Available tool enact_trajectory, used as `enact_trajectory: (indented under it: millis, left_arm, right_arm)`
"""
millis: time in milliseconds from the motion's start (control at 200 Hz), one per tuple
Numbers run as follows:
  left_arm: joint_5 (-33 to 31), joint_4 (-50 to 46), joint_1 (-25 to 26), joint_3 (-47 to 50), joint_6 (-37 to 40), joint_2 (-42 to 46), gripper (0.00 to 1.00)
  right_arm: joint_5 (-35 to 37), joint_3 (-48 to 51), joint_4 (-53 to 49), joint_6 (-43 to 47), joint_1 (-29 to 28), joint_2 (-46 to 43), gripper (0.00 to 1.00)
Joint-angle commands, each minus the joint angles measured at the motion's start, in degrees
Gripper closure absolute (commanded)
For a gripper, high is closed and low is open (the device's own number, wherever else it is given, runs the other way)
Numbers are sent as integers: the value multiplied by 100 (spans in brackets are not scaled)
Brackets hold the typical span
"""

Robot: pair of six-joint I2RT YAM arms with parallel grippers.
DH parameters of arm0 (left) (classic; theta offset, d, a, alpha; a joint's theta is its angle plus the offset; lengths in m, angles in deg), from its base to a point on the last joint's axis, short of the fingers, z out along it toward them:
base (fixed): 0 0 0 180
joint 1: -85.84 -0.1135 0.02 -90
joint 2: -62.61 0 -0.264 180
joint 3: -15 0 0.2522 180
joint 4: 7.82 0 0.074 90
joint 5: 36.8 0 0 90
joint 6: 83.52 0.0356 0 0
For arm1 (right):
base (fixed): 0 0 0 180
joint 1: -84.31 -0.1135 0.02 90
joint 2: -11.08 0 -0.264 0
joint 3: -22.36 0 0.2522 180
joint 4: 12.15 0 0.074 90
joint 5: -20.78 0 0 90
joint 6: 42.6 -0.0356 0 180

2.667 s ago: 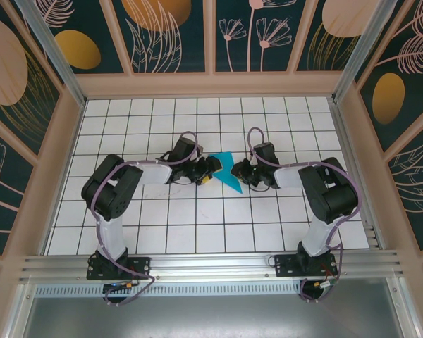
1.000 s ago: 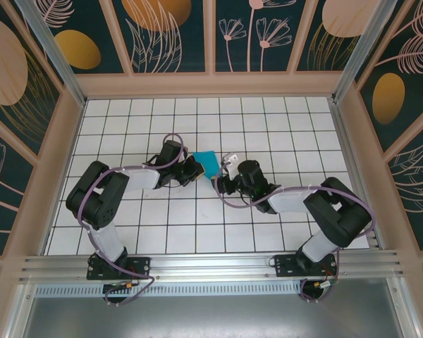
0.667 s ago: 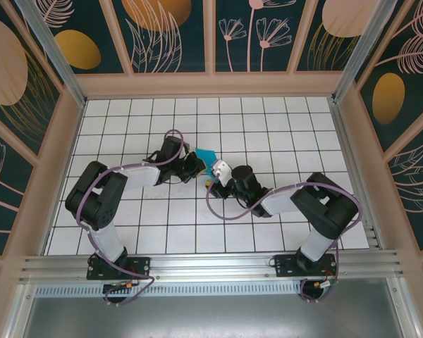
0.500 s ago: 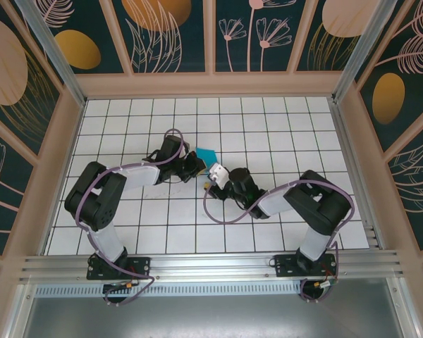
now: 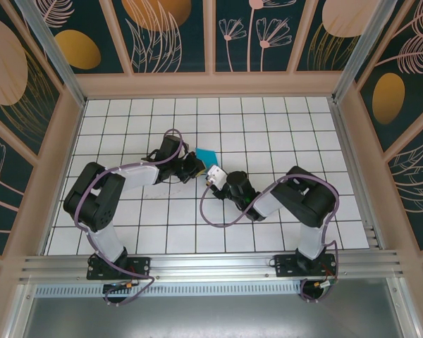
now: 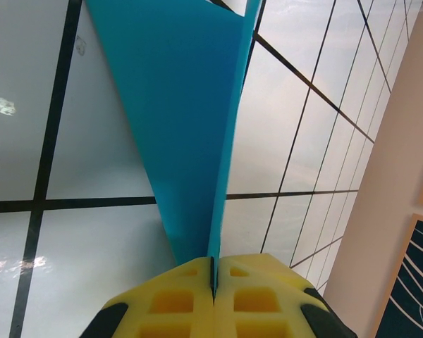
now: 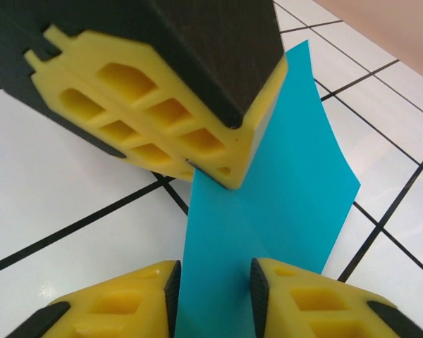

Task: Fold a paper plane with a square sheet of paper (pick it up from the middle)
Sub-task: Fold the wing for the fifth time at the center of the table.

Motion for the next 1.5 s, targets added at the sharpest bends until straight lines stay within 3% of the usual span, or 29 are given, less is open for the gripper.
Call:
enact_trajectory:
  millis: [0,125,260,495,661,921,1226,1376,1496]
  left_arm:
    - [79,-183,-34,-163,-37,92,94]
    - [166,-134,-36,-153,-77,30,94]
    - [54,-252,-59,-223,2,89,91]
    - [-476,-604,-412,-316,415,571,50]
    - [-733,-511,-722,-216,514,854,36]
    - [-1191,-390,-907,171,799,1225,31]
    - [-866,696,-907,1015,947,1455,29]
    - [-640,1087,-901,1257,964,1397,30]
    - [-364,1404,-898,1369,942,1282,30]
  right_arm:
    - [123,-117,434,142,-55,132,68]
    - [108,-144,540,161,-60,193,71]
    - [-1,-191,495,107,-62,226,81]
    - [-481,-254,-124,-489,-25,6,91]
    - [-940,-427,-578,-1125,45,43,94]
    - [-1482,-938,-1391,-2167,277,186,99]
    - [-2217,-1390,-1920,-3310,679,379,98]
    - [-2880,-2203,-3016,-4108,1027,826,100]
    - [-3445,-2155,-2713,-4589,1238,1000,99]
